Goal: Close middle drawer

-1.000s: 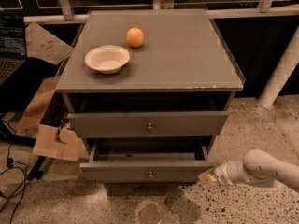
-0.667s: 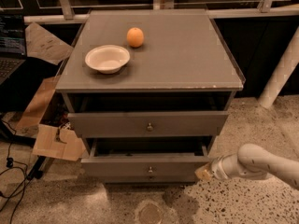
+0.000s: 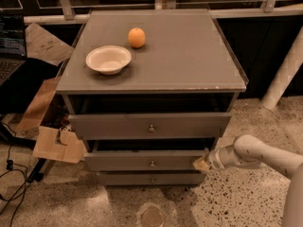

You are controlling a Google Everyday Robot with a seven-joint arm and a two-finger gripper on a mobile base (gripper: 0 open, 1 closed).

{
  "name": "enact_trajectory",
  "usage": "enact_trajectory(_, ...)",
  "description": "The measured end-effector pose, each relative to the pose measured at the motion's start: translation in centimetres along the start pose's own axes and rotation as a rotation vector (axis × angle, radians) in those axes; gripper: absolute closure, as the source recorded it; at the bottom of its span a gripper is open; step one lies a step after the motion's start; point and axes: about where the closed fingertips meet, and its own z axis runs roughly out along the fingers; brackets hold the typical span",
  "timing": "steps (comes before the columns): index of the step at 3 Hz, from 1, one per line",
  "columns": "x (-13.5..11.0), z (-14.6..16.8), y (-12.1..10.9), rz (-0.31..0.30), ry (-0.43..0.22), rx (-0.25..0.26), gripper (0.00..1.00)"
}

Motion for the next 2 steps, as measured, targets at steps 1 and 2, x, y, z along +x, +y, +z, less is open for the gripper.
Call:
enact_trajectory(1,-1.03,0.29,-0.75,-0.006,-0.002,0.001,0.82)
enact_trajectory(2,-0.86,0.34,-1.01,-0.005,-0.005,-0.003,0.59)
